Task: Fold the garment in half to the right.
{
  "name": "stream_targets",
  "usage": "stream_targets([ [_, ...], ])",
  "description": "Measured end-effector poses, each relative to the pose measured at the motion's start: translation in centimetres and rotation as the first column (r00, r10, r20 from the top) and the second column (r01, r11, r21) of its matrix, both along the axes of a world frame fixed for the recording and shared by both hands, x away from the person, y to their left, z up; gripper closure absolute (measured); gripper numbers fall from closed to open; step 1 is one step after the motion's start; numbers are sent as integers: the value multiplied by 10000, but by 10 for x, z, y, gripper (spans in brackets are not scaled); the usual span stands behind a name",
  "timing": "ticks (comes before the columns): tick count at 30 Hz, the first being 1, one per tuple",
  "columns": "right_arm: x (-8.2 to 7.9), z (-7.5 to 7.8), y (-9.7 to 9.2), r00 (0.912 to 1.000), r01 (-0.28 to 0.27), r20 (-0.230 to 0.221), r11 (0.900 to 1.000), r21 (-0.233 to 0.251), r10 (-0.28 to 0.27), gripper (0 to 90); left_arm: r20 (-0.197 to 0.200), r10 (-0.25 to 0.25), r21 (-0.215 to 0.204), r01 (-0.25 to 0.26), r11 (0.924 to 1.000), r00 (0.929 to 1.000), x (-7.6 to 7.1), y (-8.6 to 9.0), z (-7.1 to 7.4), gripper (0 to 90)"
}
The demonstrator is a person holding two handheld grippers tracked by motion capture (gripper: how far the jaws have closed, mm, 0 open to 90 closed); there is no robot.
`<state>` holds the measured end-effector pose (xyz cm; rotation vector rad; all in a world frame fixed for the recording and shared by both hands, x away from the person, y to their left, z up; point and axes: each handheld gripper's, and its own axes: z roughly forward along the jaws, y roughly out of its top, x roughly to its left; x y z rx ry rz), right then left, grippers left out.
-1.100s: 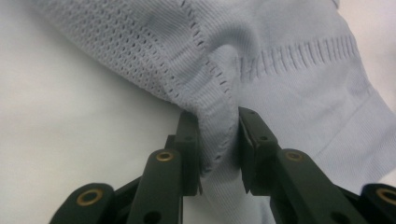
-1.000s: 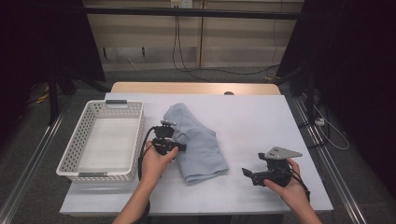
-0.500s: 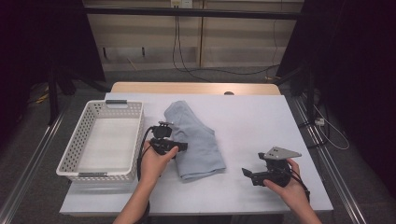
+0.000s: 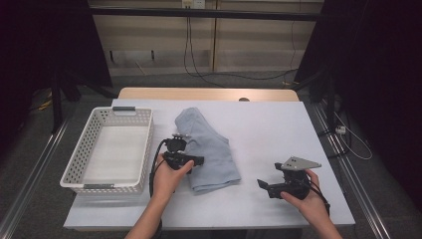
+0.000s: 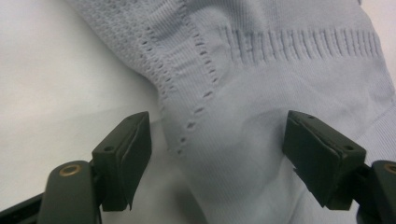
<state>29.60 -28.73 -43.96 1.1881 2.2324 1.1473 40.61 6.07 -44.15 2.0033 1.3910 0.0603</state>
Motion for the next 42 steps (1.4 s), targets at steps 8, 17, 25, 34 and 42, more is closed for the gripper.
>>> stream_targets([
  [8, 0, 0, -1, 10000, 23, -7, 10000, 0, -23, 96, 56, 315, -395, -312, 9987, 9995, 0, 3, -2, 286],
  [17, 0, 0, -1, 10000, 19, 6, 10000, -25, -19, 96, 58, 178, -461, -176, 9988, 9998, 0, 0, -3, 368],
  [25, 0, 1, -2, 10000, 74, 16, 9999, 71, -74, 96, -40, 295, 13, -295, 9996, 9996, 0, -8, -1, 399],
  [34, 0, 2, -3, 9999, 121, 24, 9999, 96, -121, 96, -782, 369, -878, -438, 9952, 9963, 6, -2, 0, 681],
  [42, 0, 0, -5, 9999, 150, 0, 9998, 127, -150, 96, -1118, 411, -1013, -526, 9935, 9929, 21, 8, 12, 743],
])
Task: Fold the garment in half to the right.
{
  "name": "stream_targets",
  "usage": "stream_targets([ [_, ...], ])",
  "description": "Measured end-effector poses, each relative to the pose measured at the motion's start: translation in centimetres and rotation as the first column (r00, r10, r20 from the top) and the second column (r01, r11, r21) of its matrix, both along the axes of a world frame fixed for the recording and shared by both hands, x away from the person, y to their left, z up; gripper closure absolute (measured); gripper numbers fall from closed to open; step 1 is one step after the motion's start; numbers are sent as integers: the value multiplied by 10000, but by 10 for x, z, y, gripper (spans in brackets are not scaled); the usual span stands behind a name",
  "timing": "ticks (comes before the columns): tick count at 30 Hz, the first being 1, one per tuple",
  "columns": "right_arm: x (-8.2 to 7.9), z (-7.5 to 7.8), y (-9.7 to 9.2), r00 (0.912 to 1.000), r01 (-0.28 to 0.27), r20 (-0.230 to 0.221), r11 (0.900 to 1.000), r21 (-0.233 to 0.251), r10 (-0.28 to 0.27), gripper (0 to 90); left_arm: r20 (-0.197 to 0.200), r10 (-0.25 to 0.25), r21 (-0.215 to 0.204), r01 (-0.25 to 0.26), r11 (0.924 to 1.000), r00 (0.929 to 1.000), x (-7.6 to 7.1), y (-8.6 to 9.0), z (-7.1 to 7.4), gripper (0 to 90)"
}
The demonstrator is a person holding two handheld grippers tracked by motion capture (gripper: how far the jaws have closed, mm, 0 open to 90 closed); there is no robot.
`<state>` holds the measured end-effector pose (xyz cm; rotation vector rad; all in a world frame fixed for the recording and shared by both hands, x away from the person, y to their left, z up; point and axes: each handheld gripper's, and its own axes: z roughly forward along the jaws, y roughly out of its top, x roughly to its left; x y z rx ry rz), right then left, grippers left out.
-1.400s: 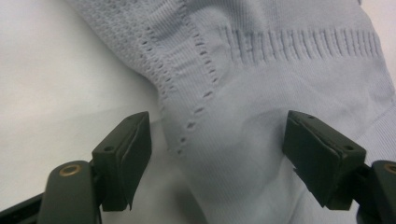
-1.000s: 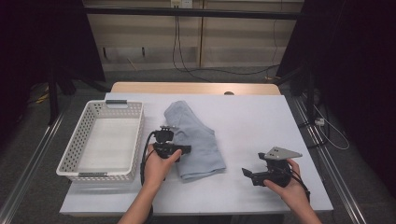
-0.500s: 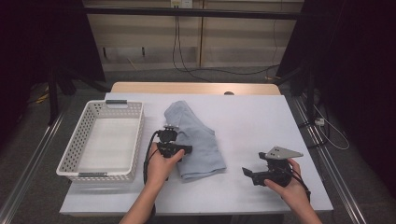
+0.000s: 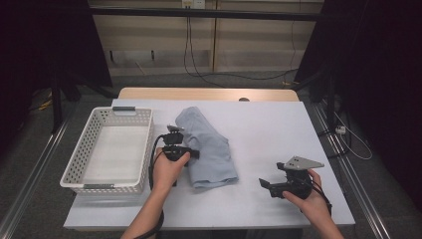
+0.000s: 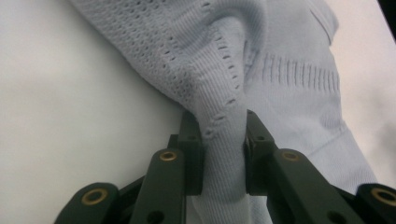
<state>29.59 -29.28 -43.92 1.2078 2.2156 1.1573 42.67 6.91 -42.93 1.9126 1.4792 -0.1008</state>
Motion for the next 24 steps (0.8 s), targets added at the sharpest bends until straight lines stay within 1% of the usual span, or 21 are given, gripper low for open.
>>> stream_targets([
  [1, 0, 0, 0, 10000, 12, 10, 10000, 9, -12, 96, -12, 59, -11, -59, 10000, 10000, 2, 1, 2, 743],
  [3, 1, 0, -1, 10000, 29, -10, 10000, 10, -29, 96, -24, 10, 139, -10, 9999, 10000, 6, 2, 4, 735],
  [4, 1, 0, -1, 10000, 15, -12, 10000, 1, -15, 96, 100, -35, 278, 32, 9996, 9999, 5, 0, 3, 724],
  [6, 1, 0, 0, 10000, -4, -24, 10000, -18, 3, 96, 118, 26, 407, -30, 9992, 9999, 4, -2, 1, 691],
  [9, 1, -1, 0, 10000, 3, -39, 10000, -25, -3, 96, 234, 143, 414, -152, 9990, 9996, 2, -2, -4, 583],
  [10, 1, -1, -1, 10000, 17, -39, 10000, -32, -18, 96, 358, 131, 491, -149, 9987, 9993, 1, -2, -6, 541],
  [11, 1, -1, -1, 10000, 15, -15, 10000, -17, -16, 96, 391, 107, 513, -127, 9986, 9992, 0, -3, -7, 507],
  [13, 1, 0, -1, 10000, 22, -9, 10000, 3, -22, 96, 460, 70, 540, -95, 9985, 9989, 0, -3, -10, 467],
  [14, 1, 0, -1, 10000, 37, -4, 10000, 11, -37, 96, 443, 73, 598, -99, 9982, 9990, -1, -3, -10, 451],
  [15, 1, 0, -2, 10000, 31, 6, 10000, 8, -31, 96, 412, 52, 570, -76, 9983, 9991, -1, -3, -11, 437],
  [17, 1, 1, -2, 10000, 60, 13, 10000, 10, -60, 96, 374, 128, 427, -144, 9990, 9992, -1, -5, -12, 445],
  [18, 1, 1, -2, 10000, 69, 15, 10000, 17, -69, 96, 247, 187, 274, -194, 9994, 9995, -1, -6, -13, 460],
  [19, 1, 1, -2, 10000, 64, 31, 10000, 20, -64, 96, 152, 239, 139, -242, 9996, 9996, -1, -7, -14, 503],
  [20, 1, 1, -2, 10000, 71, 43, 10000, 12, -71, 96, 185, 229, 261, -233, 9994, 9996, -1, -8, -14, 523],
  [24, 1, 2, -2, 9999, 95, 51, 10000, 12, -95, 96, 161, 350, 165, -352, 9992, 9993, -2, -10, -15, 628],
])
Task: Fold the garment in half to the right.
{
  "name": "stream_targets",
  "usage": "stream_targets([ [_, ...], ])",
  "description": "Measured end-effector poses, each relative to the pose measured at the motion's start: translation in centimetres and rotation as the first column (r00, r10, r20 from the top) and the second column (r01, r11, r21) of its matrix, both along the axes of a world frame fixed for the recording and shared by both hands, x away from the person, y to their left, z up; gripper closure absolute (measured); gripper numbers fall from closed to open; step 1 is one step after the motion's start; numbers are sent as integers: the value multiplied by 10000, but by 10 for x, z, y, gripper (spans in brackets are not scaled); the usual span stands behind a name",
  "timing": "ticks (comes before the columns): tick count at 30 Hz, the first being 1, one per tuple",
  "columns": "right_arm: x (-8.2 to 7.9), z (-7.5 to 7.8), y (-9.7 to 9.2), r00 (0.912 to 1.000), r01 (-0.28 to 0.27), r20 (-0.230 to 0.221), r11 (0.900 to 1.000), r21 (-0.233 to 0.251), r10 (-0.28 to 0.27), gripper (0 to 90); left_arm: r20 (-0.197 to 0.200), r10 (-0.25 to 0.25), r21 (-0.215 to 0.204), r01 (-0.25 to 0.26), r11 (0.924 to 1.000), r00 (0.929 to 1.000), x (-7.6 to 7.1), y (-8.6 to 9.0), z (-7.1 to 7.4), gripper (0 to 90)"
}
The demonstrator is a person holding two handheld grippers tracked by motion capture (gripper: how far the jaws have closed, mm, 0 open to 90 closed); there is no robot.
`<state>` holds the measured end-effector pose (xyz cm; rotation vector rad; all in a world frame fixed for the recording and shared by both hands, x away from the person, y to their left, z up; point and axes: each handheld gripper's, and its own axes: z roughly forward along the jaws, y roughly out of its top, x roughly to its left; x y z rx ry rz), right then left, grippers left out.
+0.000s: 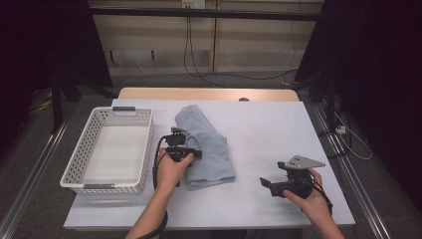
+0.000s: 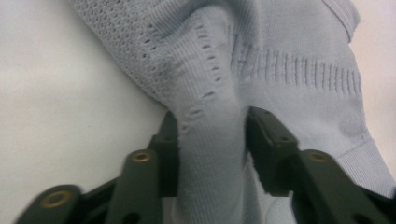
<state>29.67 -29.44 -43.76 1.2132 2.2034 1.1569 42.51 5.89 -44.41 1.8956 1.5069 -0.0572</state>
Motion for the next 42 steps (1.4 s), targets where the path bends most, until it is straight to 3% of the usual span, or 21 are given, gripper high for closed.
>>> stream_targets([
  [3, 0, 0, 0, 10000, -6, -20, 10000, -14, 6, 96, -112, 113, -228, -116, 9997, 9999, 0, 1, 0, 718],
  [8, -1, 1, 0, 10000, -28, 7, 10000, 32, 28, 96, -481, 41, -538, -67, 9985, 9988, 4, 7, 4, 751],
  [12, 0, -1, -1, 10000, -42, -22, 10000, 26, 42, 96, -534, -111, -550, 81, 9985, 9985, 7, 8, 14, 755],
  [17, 0, 0, -1, 10000, -51, 5, 10000, 35, 51, 96, -636, -427, -145, 418, 9990, 9971, 11, 7, 29, 756],
  [25, -1, 0, 0, 9999, -90, 46, 9999, 60, 90, 96, -951, -971, 484, 1021, 9936, 9907, 20, 10, 48, 759],
  [42, -2, 0, 2, 9998, -169, 96, 9998, 113, 168, 94, -1531, -1373, 1877, 1652, 9682, 9786, 34, 17, 85, 762],
])
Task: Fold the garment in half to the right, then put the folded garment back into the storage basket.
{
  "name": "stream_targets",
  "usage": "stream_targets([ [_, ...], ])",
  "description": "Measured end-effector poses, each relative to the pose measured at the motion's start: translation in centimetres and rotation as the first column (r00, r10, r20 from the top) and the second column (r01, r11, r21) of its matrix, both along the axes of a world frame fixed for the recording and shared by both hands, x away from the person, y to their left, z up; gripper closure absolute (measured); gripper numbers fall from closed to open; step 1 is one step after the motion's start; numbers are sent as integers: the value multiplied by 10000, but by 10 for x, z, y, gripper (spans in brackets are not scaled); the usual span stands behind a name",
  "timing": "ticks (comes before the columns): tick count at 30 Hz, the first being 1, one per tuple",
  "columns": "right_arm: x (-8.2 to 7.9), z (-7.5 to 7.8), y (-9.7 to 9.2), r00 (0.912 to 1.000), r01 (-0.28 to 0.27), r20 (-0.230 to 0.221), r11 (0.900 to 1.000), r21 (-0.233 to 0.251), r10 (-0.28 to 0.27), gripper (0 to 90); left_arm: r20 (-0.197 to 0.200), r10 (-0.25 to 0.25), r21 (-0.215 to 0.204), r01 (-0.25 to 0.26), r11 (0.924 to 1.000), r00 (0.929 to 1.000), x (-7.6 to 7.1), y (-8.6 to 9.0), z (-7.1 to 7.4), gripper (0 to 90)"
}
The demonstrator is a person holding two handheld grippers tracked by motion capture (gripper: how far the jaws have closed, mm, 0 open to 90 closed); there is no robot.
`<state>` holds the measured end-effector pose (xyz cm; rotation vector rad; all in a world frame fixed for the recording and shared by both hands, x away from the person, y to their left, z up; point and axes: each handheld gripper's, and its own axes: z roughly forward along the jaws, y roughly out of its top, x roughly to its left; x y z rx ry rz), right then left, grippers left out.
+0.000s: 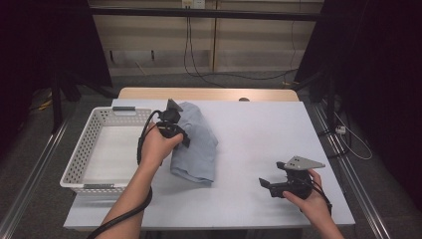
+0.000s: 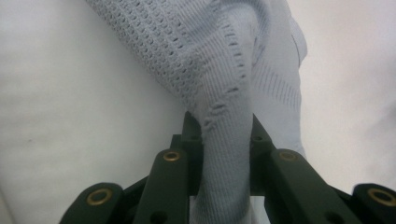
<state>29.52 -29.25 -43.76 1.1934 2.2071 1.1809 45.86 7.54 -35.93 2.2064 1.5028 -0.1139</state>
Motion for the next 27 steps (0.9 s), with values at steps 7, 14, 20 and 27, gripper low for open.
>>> stream_targets([
  [7, 0, 0, -2, 10000, -6, 50, 10000, -9, 6, 93, -25, -231, 684, 232, 9974, 9997, 5, -1, 15, 763],
  [14, 0, -1, -1, 10000, -21, -1, 10000, 11, 21, 92, -103, -459, 1182, 468, 9919, 9989, 9, -3, 21, 762],
  [20, 0, -1, 0, 10000, -55, -7, 10000, 31, 55, 91, -127, -572, 1440, 584, 9878, 9983, 10, -5, 28, 762],
  [27, 1, 0, 0, 9999, -100, 18, 9999, 47, 100, 91, -192, -751, 1633, 772, 9835, 9970, 12, -5, 37, 762],
])
